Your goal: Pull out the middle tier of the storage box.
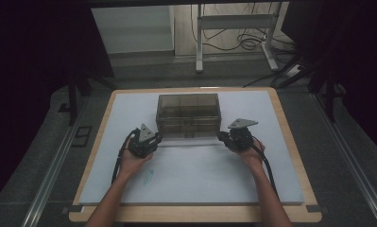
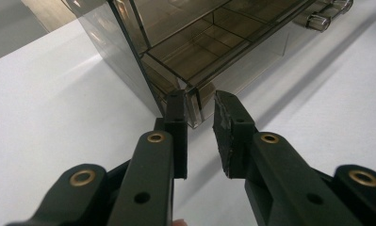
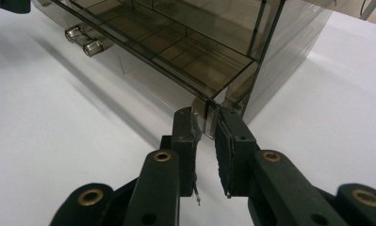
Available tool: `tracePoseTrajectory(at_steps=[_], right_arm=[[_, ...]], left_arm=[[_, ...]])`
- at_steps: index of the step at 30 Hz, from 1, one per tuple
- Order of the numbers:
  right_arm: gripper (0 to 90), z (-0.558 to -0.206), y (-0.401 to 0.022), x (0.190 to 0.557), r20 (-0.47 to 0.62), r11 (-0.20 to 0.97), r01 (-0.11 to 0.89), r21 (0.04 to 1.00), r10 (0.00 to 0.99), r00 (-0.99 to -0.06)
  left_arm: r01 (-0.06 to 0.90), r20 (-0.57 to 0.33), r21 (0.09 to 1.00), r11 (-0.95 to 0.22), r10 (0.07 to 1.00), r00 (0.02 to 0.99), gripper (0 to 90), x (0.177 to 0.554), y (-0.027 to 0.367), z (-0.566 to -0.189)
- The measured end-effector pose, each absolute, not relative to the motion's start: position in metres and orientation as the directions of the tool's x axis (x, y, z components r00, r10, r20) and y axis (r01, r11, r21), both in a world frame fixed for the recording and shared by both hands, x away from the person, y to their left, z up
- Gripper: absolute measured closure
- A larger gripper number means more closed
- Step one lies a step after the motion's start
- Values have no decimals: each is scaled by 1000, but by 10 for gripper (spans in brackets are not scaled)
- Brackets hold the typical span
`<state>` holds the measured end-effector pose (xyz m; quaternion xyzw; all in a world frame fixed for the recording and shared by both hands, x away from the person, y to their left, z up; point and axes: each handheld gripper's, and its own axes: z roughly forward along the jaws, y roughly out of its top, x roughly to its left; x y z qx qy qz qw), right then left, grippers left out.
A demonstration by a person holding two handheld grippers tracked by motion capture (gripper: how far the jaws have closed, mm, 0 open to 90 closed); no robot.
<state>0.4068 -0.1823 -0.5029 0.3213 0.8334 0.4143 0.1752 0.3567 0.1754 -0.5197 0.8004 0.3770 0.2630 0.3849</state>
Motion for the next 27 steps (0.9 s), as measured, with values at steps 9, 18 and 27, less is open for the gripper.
tracePoseTrajectory(at_steps=[9, 18, 27], right_arm=[[768, -503, -184, 399, -30, 454, 384, 804, 676, -736], [770, -503, -186, 390, -35, 456, 375, 807, 672, -740], [770, -503, -186, 381, -43, 461, 373, 805, 672, -740]], left_arm=[[389, 131, 820, -419, 800, 585, 773, 347, 176, -521], [387, 117, 828, -405, 800, 588, 775, 341, 176, -522], [381, 101, 838, -391, 797, 595, 777, 331, 178, -523]])
